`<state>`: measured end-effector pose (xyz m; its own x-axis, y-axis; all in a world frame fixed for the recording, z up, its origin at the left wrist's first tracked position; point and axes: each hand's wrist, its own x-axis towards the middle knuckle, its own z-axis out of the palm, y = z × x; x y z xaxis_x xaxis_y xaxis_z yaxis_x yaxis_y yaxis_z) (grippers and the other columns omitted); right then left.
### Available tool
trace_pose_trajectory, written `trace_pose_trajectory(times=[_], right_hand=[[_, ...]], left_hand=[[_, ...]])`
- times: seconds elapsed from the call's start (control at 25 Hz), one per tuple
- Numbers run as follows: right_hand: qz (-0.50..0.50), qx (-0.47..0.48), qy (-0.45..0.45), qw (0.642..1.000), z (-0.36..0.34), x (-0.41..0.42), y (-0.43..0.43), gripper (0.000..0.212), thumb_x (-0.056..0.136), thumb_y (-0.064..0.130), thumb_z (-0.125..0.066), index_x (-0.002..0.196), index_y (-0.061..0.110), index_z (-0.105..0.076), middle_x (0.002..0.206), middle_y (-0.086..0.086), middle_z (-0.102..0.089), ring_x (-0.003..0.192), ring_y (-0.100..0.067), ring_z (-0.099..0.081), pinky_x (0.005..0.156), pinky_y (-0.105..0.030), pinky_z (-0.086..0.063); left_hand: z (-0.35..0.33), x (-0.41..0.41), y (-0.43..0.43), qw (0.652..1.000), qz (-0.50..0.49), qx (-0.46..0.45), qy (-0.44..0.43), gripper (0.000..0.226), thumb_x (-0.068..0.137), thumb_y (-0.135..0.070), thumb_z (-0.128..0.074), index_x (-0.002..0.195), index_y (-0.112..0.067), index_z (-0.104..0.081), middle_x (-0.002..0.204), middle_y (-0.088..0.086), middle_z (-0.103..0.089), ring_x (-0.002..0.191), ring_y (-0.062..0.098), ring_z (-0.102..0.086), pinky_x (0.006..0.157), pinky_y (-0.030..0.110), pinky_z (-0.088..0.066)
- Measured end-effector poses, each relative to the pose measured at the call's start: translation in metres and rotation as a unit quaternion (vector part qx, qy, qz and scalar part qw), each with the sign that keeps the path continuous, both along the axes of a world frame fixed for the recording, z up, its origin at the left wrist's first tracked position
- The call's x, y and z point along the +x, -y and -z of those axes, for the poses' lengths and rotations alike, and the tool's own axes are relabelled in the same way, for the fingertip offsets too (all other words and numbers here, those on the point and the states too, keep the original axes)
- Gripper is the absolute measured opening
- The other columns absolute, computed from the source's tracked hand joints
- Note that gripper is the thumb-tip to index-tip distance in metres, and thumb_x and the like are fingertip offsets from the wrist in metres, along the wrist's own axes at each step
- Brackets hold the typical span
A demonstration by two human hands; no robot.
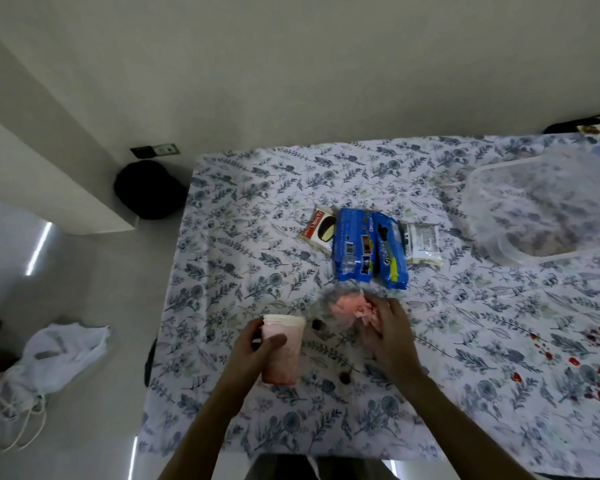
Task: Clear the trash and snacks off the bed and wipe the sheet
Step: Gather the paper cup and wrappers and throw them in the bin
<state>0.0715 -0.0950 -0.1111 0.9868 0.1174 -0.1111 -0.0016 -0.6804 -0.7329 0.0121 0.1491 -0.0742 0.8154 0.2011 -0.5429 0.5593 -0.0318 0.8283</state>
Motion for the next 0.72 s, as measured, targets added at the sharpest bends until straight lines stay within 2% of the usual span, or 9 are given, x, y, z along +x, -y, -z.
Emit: trace_pose_trajectory(times=[0.12,0.2,0.32,0.4,0.52,0.64,0.72], right_hand=[[-0.034,0.040,0.006,0.999,-0.015,0.005,-0.066,0.046,0.088,0.015,-0.060,0.132,0.012,-0.046,0.127,-0.008,-0.048,0.108,-0.017,-0.051,0.085,-0.013,-0.041],[-0.066,0.056,0.006,0.996,-0.021,0.009,-0.119,0.045,0.089,0.014,-0.059,0.132,0.013,-0.047,0.128,-0.005,-0.049,0.109,-0.015,-0.052,0.087,-0.014,-0.041],[-0.109,0.075,0.005,0.991,-0.030,0.011,-0.200,0.043,0.089,0.018,-0.060,0.130,0.013,-0.049,0.122,-0.002,-0.051,0.107,-0.012,-0.051,0.088,-0.016,-0.040],[-0.135,0.086,-0.022,0.987,-0.034,0.004,-0.261,0.042,0.089,0.022,-0.060,0.129,0.015,-0.050,0.116,0.004,-0.049,0.105,-0.008,-0.049,0.087,-0.016,-0.039],[-0.159,0.089,-0.090,0.979,-0.018,-0.012,-0.355,0.033,0.087,0.025,-0.063,0.118,0.019,-0.056,0.107,0.006,-0.057,0.096,-0.009,-0.057,0.076,-0.017,-0.044],[-0.163,0.053,-0.161,0.972,0.016,-0.026,-0.429,0.022,0.084,0.031,-0.064,0.103,0.019,-0.060,0.097,-0.001,-0.064,0.087,-0.017,-0.062,0.066,-0.022,-0.042],[-0.166,0.021,-0.195,0.966,0.045,-0.034,-0.472,0.023,0.085,0.033,-0.061,0.104,0.020,-0.059,0.100,0.000,-0.064,0.090,-0.018,-0.061,0.067,-0.024,-0.040]], left_hand=[[-0.010,-0.012,-0.038,0.998,-0.059,-0.018,0.014,0.073,0.058,-0.049,-0.070,0.125,-0.022,-0.056,0.115,0.004,-0.065,0.103,0.019,-0.064,0.073,0.026,-0.058],[-0.012,-0.023,-0.072,0.994,-0.108,-0.021,0.015,0.070,0.058,-0.050,-0.071,0.121,-0.024,-0.059,0.115,0.004,-0.067,0.105,0.022,-0.064,0.085,0.039,-0.058],[-0.013,-0.040,-0.128,0.985,-0.166,-0.027,0.027,0.057,0.067,-0.045,-0.072,0.119,-0.024,-0.061,0.116,0.006,-0.068,0.107,0.025,-0.064,0.091,0.045,-0.055],[-0.008,-0.053,-0.175,0.980,-0.191,-0.036,0.038,0.040,0.082,-0.029,-0.069,0.120,-0.022,-0.060,0.116,0.006,-0.067,0.108,0.025,-0.065,0.088,0.044,-0.057],[0.010,-0.072,-0.255,0.969,-0.243,-0.041,0.036,0.037,0.087,-0.020,-0.064,0.124,-0.019,-0.057,0.115,0.002,-0.066,0.104,0.016,-0.064,0.075,0.028,-0.057],[0.039,-0.082,-0.319,0.958,-0.282,-0.041,0.020,0.040,0.085,-0.024,-0.068,0.123,-0.020,-0.055,0.115,0.000,-0.064,0.106,0.018,-0.063,0.082,0.037,-0.057],[0.069,-0.084,-0.356,0.952,-0.301,-0.052,-0.001,0.034,0.086,-0.022,-0.066,0.118,-0.023,-0.054,0.109,-0.005,-0.063,0.100,0.013,-0.062,0.076,0.033,-0.056]])
